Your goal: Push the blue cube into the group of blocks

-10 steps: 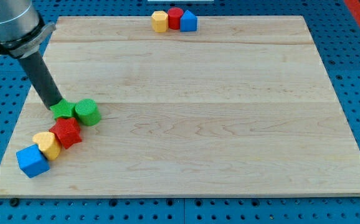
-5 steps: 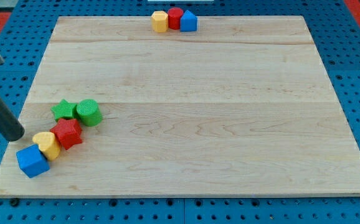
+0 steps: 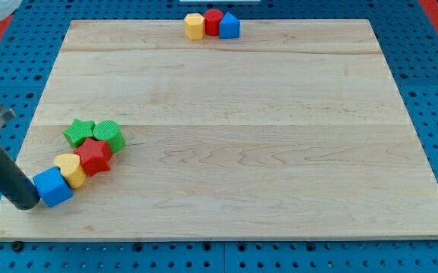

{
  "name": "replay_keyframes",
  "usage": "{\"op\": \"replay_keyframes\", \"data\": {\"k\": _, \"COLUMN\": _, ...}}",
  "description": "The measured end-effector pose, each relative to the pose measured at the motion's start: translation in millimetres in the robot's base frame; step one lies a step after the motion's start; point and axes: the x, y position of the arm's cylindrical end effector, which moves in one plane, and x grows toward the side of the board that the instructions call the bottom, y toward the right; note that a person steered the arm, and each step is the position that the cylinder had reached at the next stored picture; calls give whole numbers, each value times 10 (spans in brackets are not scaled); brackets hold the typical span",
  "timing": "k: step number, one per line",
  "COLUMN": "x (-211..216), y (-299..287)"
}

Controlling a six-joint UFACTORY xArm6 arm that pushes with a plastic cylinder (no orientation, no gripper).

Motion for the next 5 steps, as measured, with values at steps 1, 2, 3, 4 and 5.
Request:
{"op": "replay_keyframes", "data": {"k": 1, "x": -137, "y": 8}}
{"op": "replay_keyframes", "data": {"k": 2, "x": -302, "y": 18}}
{"op": "replay_keyframes", "data": {"k": 3, "x": -497, "y": 45}}
{"op": "replay_keyframes", "data": {"k": 4, "x": -691, "y": 50}}
{"op": "replay_keyframes", "data": {"k": 5, "x": -883, "y": 51}}
